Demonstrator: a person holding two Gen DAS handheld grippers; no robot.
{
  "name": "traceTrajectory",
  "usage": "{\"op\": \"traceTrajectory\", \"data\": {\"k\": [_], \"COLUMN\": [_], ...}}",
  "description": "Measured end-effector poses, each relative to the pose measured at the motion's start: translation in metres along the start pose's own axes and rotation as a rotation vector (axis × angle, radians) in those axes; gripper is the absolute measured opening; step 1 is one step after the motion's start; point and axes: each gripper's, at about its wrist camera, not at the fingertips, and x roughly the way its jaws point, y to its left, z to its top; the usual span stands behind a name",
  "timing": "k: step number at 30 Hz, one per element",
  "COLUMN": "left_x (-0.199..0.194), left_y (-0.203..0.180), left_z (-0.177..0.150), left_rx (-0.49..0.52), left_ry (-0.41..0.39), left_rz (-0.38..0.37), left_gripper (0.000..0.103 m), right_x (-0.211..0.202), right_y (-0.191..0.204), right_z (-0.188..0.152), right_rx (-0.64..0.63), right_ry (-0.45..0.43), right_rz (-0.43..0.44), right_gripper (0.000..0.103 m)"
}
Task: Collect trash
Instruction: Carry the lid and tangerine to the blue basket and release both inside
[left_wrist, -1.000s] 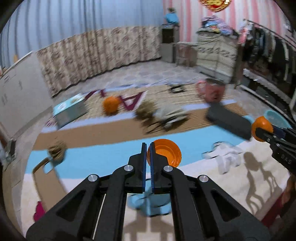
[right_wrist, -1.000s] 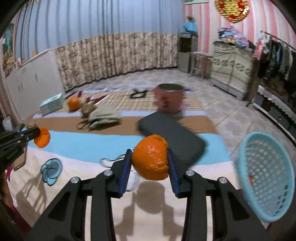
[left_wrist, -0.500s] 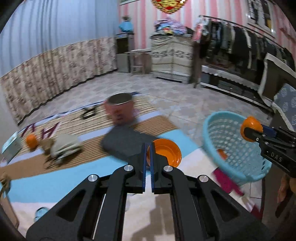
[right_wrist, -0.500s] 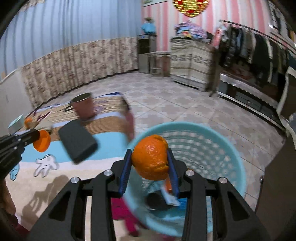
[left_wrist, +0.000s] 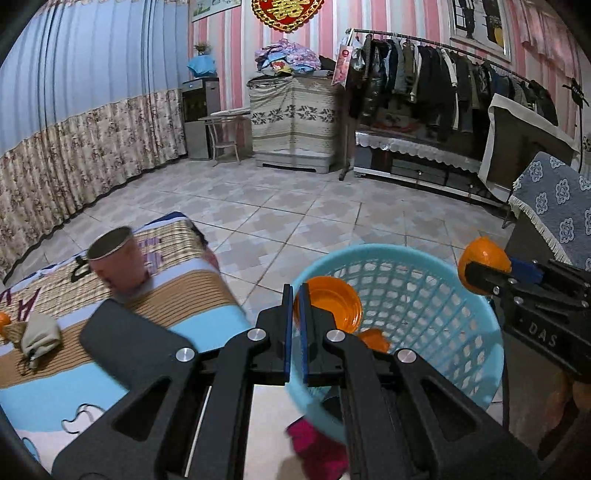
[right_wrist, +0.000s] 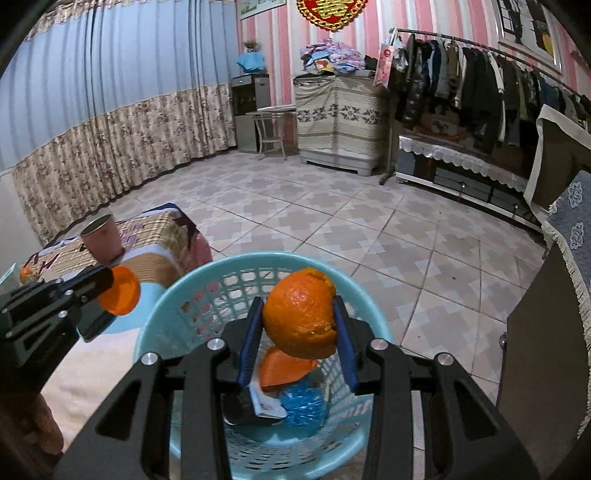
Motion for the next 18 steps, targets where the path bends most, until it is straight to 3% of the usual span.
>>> {"op": "traceTrajectory", "data": {"k": [11, 15, 18], "left_x": [0.018, 0.017, 0.01], "left_y": [-0.027, -0.021, -0.016], "left_z": [0.016, 0.017, 0.018], "left_rx": [0.019, 0.0, -0.004], "left_ry": [0.006, 0.003, -0.017], "left_rz": [-0.014, 0.011, 0.041], "left_gripper": [0.005, 0.038, 0.049], "right_x": [0.005, 0.007, 0.01], "right_y": [-0.018, -0.017, -0.014], "right_z": [-0.002, -0.003, -0.005], "right_rx": [0.046, 0.05, 0.056], "right_ry": [0.005, 0.007, 0.009], "right_rz": [0.001, 0.004, 0.008], "right_gripper": [0.037, 0.037, 0.037]}}
